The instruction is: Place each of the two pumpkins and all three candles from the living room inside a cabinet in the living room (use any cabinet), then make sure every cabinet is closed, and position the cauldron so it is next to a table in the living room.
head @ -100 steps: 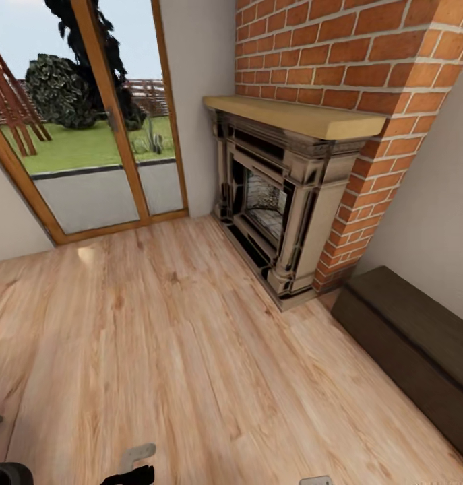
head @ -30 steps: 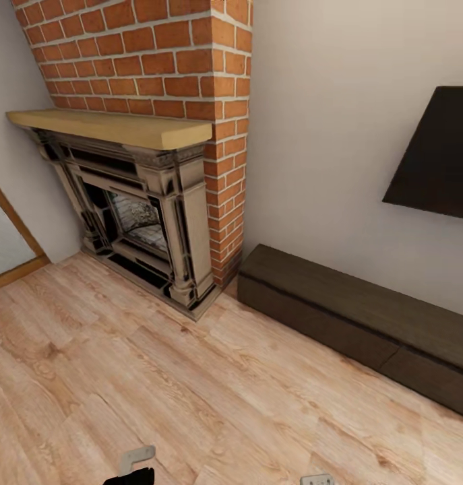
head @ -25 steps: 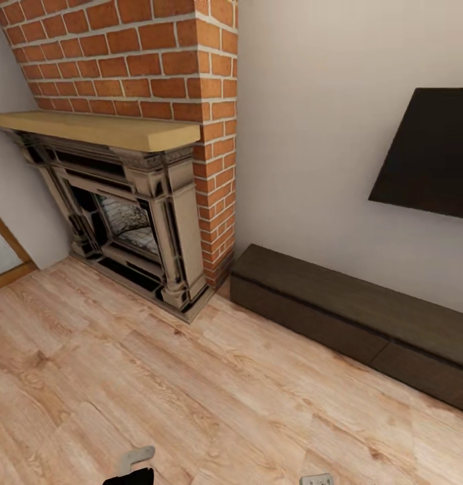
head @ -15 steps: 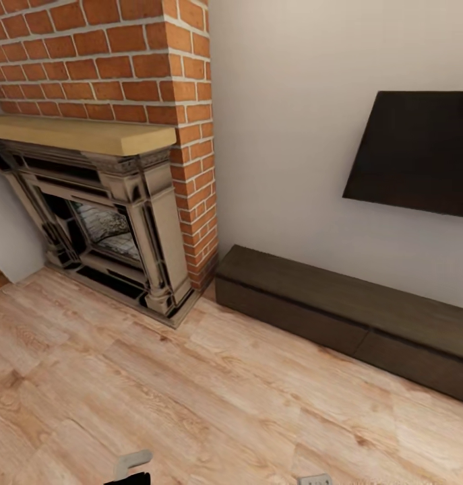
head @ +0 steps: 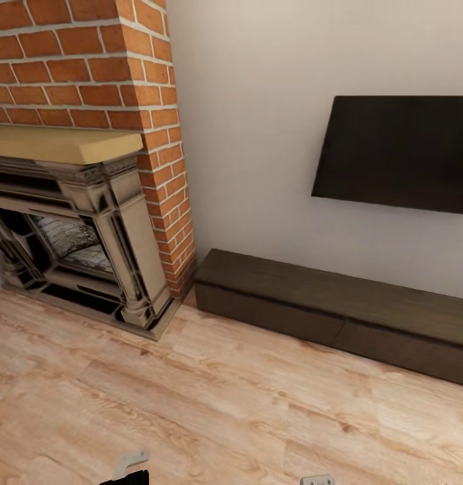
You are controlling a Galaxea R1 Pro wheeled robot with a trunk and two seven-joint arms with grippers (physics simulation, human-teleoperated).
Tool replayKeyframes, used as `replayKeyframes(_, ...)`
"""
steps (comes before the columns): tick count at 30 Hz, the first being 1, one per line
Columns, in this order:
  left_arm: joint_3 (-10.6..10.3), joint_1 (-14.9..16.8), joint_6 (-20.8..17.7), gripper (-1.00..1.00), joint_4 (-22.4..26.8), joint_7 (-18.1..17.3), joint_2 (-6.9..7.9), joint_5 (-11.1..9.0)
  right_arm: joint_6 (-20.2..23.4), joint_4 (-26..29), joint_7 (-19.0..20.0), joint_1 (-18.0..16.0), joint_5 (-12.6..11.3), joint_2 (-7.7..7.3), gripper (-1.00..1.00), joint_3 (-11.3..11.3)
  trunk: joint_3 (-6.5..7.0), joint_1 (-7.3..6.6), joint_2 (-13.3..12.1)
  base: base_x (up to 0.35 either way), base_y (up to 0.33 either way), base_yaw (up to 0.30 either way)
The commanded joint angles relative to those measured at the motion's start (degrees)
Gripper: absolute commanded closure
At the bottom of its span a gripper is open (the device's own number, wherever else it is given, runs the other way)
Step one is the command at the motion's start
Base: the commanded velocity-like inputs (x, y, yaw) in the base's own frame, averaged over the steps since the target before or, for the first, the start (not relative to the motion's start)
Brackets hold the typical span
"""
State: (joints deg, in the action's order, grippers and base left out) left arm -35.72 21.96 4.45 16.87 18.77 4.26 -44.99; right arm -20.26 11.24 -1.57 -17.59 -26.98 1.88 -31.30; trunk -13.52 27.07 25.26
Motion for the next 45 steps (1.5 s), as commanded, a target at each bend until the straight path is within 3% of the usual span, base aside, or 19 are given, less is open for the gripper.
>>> replayKeyframes(1, -0.5, 0.0, 0.2, -1.0, 0.1, 0.3, 0.06, -0.6, -0.3, -0.1, -0.2, -0.1, -0.5, 0.0, -1.0, -0.5, -0.04, 0.05, 0.1, 0.186, 0.234, -0.255)
replayKeyframes(9, -0.5, 0.0, 0.2, -1.0, 0.1, 0.3, 0.05, -0.6, -0.3, 0.3, -0.1, -0.1, -0.5, 0.01, -1.0, -0.5, 0.45, 0.05, 0.1, 0.235, 0.219, -0.24)
replayKeyframes(13, -0.5, 0.0, 0.7, -1.0, -0.5, 0.3, 1.53, -0.5, -0.3, 0.3, -0.1, -0.1, -0.5, 0.04, -1.0, -0.5, 0.71, 0.05, 0.1, 0.203, 0.086, -0.229)
replayKeyframes(17, -0.5, 0.0, 2.2, -1.0, -0.6, 0.3, 2.0, -0.4, -0.4, 0.0, -0.1, -0.1, -0.5, -0.03, -1.0, -0.4, 0.98, 0.05, 0.1, 0.045, 0.014, -0.227)
replayKeyframes(28, -0.4, 0.0, 2.6, -1.0, -0.6, 0.3, 1.94, -0.4, -1.0, -0.1, -0.1, -0.1, -0.5, 0.03, -1.0, -0.4, 1.72, 0.05, 0.1, 0.015, 0.005, -0.223)
replayKeyframes(45, -0.4, 0.0, 2.6, -1.0, -0.6, 0.3, 2.03, -0.4, -1.0, 0.0, -0.2, -0.1, -0.3, 0.21, -1.0, -0.4, 2.7, 0.05, 0.1, 0.211, 0.096, -0.185)
